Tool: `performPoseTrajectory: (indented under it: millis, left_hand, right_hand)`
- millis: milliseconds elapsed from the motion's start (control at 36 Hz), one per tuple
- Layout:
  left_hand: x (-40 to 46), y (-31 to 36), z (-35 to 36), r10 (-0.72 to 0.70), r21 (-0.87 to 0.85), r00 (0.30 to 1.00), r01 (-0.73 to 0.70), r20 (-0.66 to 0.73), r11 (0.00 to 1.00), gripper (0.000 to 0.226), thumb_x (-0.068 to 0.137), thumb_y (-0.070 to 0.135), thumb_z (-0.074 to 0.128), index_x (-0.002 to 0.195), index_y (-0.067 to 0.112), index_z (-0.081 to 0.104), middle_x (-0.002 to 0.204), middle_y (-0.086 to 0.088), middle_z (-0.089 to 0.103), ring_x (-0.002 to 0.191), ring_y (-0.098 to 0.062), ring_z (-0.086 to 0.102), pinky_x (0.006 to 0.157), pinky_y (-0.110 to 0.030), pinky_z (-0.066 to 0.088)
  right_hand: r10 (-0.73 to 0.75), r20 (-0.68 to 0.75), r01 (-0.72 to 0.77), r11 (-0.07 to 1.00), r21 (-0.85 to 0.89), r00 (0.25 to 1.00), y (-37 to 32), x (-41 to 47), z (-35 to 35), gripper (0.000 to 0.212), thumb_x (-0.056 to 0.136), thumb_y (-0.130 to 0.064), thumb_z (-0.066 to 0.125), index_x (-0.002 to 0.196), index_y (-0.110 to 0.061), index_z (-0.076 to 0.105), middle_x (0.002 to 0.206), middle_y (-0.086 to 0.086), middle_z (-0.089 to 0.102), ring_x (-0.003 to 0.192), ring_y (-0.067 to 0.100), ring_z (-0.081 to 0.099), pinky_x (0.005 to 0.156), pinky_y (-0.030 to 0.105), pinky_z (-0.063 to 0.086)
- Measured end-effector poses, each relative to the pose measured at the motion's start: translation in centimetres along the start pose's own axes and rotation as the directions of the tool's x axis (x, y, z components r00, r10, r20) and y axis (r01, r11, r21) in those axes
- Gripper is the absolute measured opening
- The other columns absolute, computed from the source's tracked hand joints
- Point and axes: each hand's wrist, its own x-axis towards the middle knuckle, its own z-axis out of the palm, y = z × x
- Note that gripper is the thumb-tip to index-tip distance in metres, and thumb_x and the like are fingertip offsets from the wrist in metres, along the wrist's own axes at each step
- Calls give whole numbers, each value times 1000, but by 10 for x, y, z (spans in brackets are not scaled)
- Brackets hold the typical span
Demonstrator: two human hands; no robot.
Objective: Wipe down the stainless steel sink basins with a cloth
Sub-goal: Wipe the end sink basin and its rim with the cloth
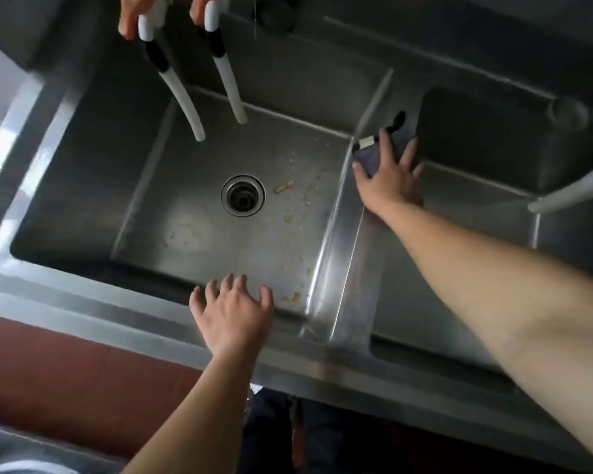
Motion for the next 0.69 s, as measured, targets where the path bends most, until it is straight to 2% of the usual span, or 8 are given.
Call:
performPoseTrajectory:
  millis: [83,278,417,556,694]
  left_hand:
    - [2,3,0,-35,11,999,35,-8,999,51,84,57,32,108,30,69,114,10,68,115,-16,53,106,-41,26]
    - [6,4,4,-71,49,997,70,18,996,44,83,59,33,96,37,69,103,19,68,108,-9,56,102,-38,30]
    - [4,5,1,-72,61,996,69,51,996,43,83,57,32,93,37,68,98,17,69,105,-9,57,101,-38,29]
    - [3,6,-3,-64,66,994,59,83,996,46,82,55,28,87,33,68,91,13,69,100,-12,57,100,-37,26]
    - [3,4,-2,-28,60,996,23,88,998,62,85,61,17,89,31,71,89,7,69,95,-17,57,98,-40,25]
  right_hand:
    - [-19,-14,19,1000,-6,1000,-6,49,-11,78,84,-68,49,150,-50,11,166,5,-1,146,46,9,109,64,30]
    - [-52,-80,46,996,-80,995,-18,105,-19,78,81,-63,53,149,-47,16,164,8,9,146,44,13,110,65,26]
    - [-48,-44,44,997,-69,998,-20,106,-22,79,82,-60,55,149,-50,13,165,5,5,148,43,8,112,65,21]
    - [-14,69,15,1000,-15,998,-17,91,-29,85,82,-41,56,148,-55,3,166,-4,-4,148,43,6,112,61,26]
    - [-34,69,34,999,12,997,-1,38,-17,77,93,-47,49,151,-50,0,166,-4,-7,147,46,8,115,54,26]
